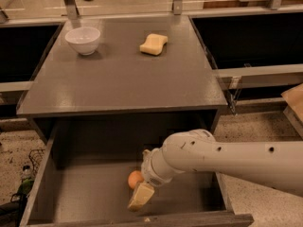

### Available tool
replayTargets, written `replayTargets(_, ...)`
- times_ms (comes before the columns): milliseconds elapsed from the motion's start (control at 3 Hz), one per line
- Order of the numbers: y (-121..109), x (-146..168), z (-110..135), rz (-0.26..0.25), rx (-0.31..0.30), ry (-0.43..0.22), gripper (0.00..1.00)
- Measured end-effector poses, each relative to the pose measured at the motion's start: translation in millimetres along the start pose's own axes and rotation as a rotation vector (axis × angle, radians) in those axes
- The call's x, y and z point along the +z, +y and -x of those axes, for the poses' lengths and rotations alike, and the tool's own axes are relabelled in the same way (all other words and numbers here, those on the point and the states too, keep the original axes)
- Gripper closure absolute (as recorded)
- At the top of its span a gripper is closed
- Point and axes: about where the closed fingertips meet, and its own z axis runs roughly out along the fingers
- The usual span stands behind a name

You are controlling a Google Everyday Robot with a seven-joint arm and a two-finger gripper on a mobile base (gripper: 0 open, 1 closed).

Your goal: Pick orange from top drawer and place on counter

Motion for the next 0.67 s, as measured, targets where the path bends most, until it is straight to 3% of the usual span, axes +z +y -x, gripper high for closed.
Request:
replayTargets(333, 0.1, 0.3, -0.1, 0.001, 0.0, 0.0, 0.0)
replayTargets(667, 0.1, 0.3, -0.1, 0.001, 0.0, 0.0, 0.27)
